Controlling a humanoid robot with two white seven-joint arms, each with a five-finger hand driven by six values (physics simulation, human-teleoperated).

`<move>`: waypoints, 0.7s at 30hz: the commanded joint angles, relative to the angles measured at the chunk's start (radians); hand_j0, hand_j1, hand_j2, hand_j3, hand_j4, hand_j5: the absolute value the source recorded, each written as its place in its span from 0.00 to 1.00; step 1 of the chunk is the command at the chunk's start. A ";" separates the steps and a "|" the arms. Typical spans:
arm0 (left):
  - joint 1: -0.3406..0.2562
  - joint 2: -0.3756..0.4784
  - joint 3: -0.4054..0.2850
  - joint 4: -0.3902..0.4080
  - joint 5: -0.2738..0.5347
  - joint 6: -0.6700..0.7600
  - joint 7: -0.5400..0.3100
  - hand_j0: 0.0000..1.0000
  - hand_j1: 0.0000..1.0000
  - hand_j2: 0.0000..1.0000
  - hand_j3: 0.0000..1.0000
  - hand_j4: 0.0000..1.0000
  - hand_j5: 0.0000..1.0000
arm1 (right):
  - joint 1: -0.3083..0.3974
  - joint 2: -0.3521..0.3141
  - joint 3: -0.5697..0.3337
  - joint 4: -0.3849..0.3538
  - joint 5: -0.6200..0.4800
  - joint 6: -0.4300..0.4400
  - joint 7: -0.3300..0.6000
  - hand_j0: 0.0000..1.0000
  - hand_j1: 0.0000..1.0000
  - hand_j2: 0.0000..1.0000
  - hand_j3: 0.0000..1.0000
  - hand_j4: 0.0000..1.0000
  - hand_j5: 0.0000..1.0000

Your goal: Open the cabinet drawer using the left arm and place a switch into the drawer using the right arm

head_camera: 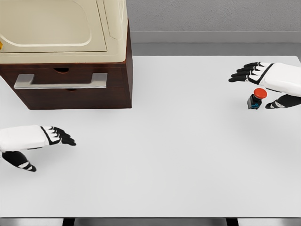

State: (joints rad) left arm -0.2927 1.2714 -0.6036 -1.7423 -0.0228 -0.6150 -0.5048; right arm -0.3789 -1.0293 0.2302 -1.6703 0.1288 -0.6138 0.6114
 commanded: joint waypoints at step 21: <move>-0.146 -0.026 -0.291 -0.023 0.412 0.004 0.111 1.00 1.00 1.00 1.00 1.00 1.00 | -0.189 -0.086 0.172 0.210 0.068 0.003 -0.001 1.00 1.00 1.00 1.00 1.00 1.00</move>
State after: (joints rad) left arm -0.4667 1.2420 -0.8236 -1.7653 0.2857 -0.6140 -0.3948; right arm -0.5691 -1.1318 0.3964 -1.4664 0.1997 -0.6138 0.6114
